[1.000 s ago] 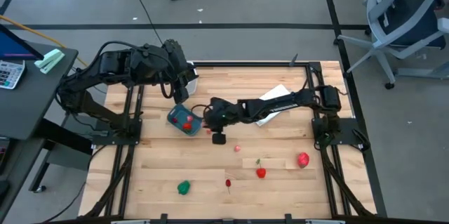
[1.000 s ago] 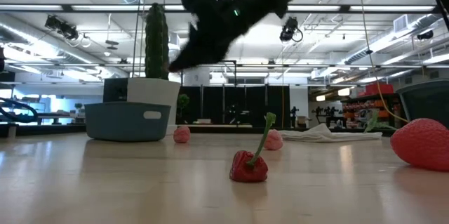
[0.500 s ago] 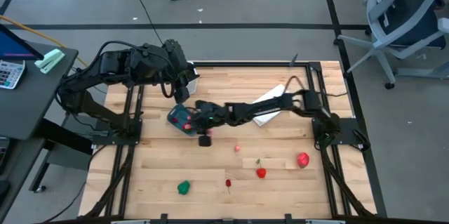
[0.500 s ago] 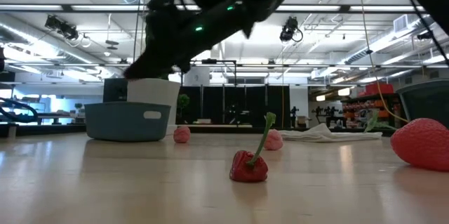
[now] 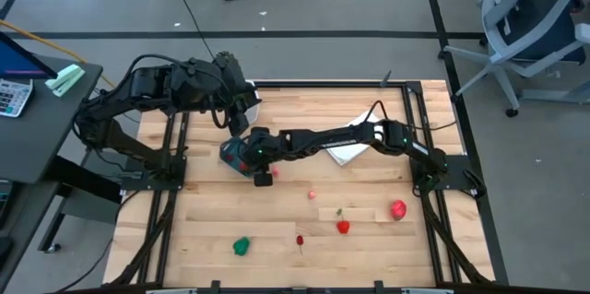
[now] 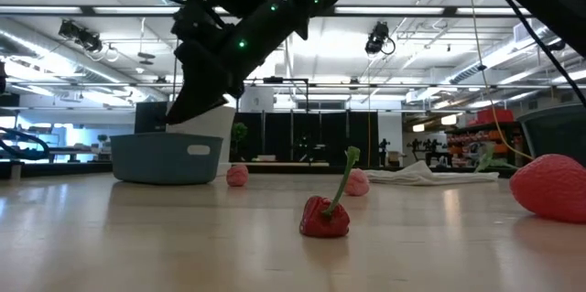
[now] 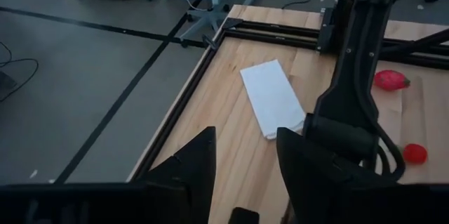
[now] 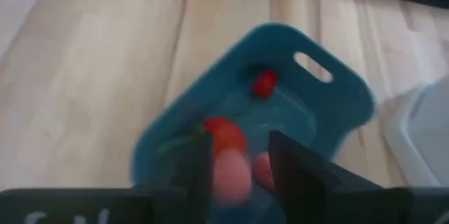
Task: Pick and placing Produce into tupperware
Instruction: Put the top right pink peach into the blue bin, then put the red dragonfruit into the blue bin
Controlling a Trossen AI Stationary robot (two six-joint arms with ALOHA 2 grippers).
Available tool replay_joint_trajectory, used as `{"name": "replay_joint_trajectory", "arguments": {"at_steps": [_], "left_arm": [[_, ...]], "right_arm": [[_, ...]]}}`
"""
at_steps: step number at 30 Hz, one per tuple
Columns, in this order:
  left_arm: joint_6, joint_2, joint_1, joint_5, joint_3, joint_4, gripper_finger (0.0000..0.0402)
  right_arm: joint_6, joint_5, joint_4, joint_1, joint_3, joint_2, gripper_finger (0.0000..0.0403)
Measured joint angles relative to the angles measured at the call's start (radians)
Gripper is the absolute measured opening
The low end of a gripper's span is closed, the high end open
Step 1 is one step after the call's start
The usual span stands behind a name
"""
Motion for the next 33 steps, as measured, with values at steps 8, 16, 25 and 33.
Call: {"name": "replay_joint_trajectory", "arguments": {"at_steps": [8, 16, 25, 33], "left_arm": [[-0.024, 0.0, 0.0, 0.0, 0.0, -0.003, 0.0149], [-0.029, 0.0, 0.0, 0.0, 0.0, -0.015, 0.0157], [-0.03, 0.0, 0.001, 0.0, 0.0, -0.029, 0.0145], [-0.03, 0.0, 0.001, 0.001, 0.0, -0.063, 0.0151]], "right_arm": [[0.004, 0.002, -0.093, -0.008, 0.0, -0.003, 0.0192], [0.045, 0.0, -0.374, 0.039, 0.0, -0.064, 0.0191], [0.041, 0.171, -0.574, 0.095, 0.0, -0.216, 0.017], [0.128, 0.194, -0.925, 0.114, -0.001, -0.403, 0.0176]]}}
